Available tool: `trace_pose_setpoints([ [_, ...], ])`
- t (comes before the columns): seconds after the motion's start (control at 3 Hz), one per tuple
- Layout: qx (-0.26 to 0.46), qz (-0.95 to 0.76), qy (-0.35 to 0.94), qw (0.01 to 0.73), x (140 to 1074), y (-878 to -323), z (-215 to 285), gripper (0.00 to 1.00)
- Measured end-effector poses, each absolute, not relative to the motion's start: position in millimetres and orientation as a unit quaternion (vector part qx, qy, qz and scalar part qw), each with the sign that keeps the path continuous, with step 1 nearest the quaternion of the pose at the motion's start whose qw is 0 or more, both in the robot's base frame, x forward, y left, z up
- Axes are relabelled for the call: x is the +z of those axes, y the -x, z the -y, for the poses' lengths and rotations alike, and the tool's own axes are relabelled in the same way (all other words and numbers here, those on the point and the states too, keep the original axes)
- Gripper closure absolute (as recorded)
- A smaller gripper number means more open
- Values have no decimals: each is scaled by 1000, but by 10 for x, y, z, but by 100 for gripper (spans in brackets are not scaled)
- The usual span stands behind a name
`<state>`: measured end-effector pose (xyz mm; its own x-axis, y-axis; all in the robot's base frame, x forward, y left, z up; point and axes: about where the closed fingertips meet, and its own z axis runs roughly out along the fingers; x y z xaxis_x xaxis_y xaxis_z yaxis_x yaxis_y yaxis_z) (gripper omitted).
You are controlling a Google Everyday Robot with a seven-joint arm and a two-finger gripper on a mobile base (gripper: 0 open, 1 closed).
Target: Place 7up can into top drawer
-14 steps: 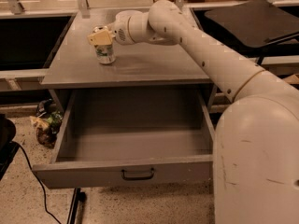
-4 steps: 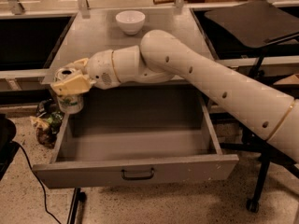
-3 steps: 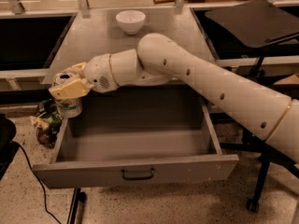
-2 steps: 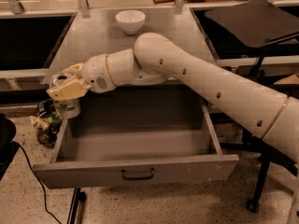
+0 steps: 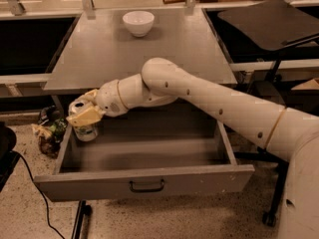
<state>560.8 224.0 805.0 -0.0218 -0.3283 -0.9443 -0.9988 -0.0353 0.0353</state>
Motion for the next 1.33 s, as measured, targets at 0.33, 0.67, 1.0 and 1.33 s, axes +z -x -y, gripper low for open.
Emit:
trace_pose_setpoints([
  [0.33, 415, -576, 584, 394, 7733, -5636, -2182, 100],
  [0.67, 397, -590, 580, 398, 7524, -5570, -2089, 100],
  [1.0, 385, -611, 565, 399, 7278, -5537, -1963, 100],
  [1.33, 384, -630, 544, 399, 7078, -5569, -1835, 100],
])
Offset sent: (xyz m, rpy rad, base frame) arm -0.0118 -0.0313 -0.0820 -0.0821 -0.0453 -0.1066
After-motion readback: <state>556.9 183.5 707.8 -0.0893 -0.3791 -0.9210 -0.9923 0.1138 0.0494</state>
